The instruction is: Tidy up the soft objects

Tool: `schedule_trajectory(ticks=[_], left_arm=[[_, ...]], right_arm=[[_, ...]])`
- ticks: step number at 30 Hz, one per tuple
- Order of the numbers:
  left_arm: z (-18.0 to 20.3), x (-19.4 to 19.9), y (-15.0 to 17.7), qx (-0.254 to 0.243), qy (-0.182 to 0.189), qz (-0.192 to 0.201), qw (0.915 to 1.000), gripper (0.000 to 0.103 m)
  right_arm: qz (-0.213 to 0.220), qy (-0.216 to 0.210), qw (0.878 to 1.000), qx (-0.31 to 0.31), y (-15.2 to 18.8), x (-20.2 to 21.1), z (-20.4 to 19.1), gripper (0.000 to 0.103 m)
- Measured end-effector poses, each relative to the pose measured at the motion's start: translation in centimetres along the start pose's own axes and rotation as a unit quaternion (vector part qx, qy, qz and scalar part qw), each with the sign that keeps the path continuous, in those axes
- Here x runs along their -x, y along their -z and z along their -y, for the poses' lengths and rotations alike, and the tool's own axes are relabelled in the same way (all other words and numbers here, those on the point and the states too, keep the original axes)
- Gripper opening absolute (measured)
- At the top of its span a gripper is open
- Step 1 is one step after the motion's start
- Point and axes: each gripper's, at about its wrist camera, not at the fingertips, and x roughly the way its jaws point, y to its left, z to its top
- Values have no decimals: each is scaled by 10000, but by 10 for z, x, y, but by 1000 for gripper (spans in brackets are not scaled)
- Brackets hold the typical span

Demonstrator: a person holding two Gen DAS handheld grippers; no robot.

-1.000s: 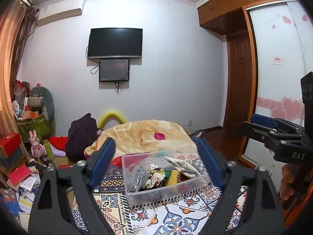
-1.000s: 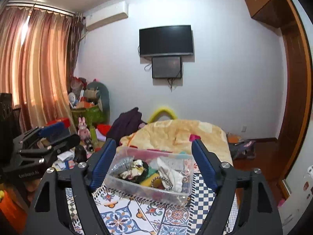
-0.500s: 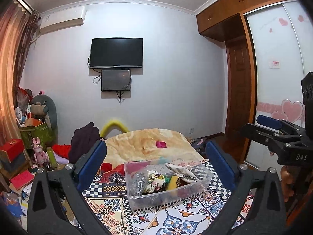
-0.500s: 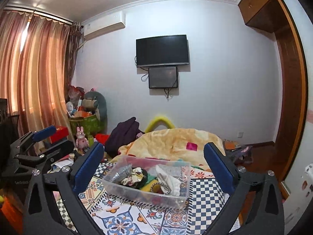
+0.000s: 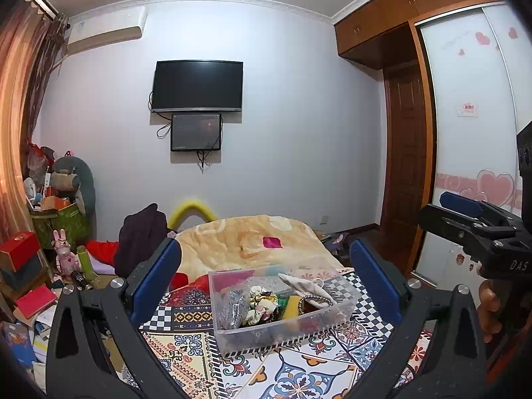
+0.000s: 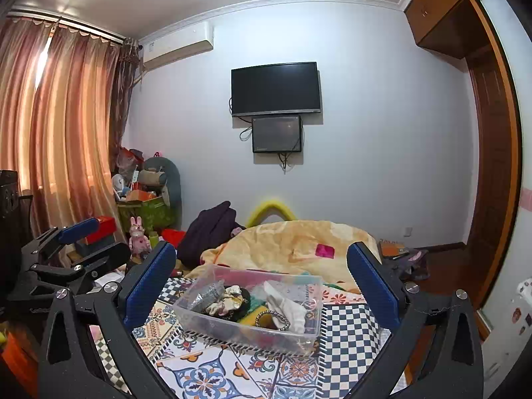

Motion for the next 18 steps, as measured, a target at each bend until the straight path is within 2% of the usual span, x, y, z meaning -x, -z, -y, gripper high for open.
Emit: schedule_trajectory(ticks=[18], left_arm=[[2,1,-1,-21,11,-15,10000,103]], right_arm=[[27,-7,10000,23,-3,3,0,103]])
